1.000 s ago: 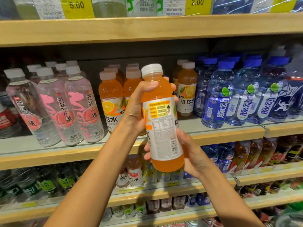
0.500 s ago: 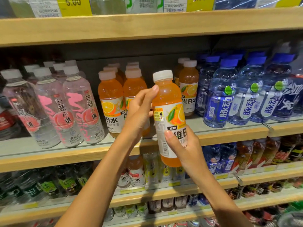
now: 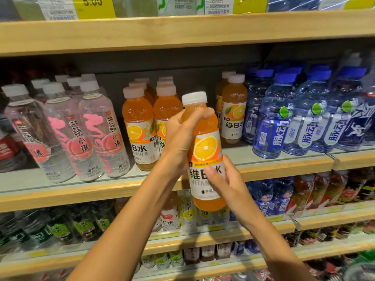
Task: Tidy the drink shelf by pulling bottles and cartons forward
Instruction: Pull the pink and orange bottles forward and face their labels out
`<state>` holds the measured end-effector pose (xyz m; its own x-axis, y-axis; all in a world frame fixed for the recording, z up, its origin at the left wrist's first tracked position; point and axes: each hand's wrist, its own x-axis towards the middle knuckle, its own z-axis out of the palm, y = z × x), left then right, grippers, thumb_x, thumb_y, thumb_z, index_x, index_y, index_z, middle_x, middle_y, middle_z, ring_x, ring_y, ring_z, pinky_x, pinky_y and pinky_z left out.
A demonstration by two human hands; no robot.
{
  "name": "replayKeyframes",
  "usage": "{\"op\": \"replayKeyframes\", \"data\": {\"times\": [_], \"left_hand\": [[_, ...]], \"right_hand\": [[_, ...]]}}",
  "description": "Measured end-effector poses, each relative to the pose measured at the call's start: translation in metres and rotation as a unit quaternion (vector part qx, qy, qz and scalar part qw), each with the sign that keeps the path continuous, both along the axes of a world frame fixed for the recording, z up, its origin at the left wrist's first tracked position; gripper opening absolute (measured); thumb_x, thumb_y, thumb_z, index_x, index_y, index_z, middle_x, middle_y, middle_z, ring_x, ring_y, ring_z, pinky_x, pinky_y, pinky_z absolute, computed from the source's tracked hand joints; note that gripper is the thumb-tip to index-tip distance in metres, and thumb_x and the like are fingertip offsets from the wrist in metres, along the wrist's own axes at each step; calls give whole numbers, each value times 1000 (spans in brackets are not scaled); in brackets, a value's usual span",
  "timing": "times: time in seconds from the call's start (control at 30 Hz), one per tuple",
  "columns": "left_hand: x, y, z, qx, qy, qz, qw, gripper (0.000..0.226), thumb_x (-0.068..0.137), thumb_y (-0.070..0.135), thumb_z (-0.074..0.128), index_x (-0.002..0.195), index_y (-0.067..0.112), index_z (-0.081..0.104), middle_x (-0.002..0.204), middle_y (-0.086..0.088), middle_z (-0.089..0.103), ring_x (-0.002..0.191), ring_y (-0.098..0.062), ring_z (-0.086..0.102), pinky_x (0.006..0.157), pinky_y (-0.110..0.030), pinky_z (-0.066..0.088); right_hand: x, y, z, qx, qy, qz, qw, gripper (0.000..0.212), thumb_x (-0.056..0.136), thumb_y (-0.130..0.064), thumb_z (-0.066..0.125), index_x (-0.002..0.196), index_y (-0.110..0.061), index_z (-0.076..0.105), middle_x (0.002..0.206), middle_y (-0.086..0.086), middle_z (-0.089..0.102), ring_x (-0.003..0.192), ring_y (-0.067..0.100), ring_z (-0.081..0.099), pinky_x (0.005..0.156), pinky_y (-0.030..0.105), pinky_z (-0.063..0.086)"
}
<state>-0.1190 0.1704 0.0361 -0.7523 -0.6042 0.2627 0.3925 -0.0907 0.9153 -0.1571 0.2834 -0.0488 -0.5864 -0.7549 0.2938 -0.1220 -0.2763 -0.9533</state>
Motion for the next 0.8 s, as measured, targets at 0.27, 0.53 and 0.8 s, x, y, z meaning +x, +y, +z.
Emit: {"op": "replayKeyframes", "data": {"times": [0.27,0.53,0.8], "left_hand": [[3,-14,1,31,28,-296,954,60,43,33,87,94,11,66,88,-8,69,72,-24,67,71,-33,55],[4,-20,-16,-87,-28,-137,986,39,80,37,63,112,15,63,108,-6,72,101,-20,68,84,-31,55],[25,-34,-93,-510,-44,147,846,26,92,33,52,102,13,65,97,2,67,89,-11,63,77,-28,51]], "right_hand": [[-12,2,10,48,-23,131,990,64,60,-41,82,116,-19,60,110,9,71,103,27,67,90,40,53],[-16,-1,4,16,43,-1,999,57,54,-39,78,105,-22,59,95,-6,74,89,11,70,72,20,53],[-60,-14,12,17,115,-139,983,58,65,-30,80,115,-23,51,99,-13,66,84,-10,63,67,4,46]]}}
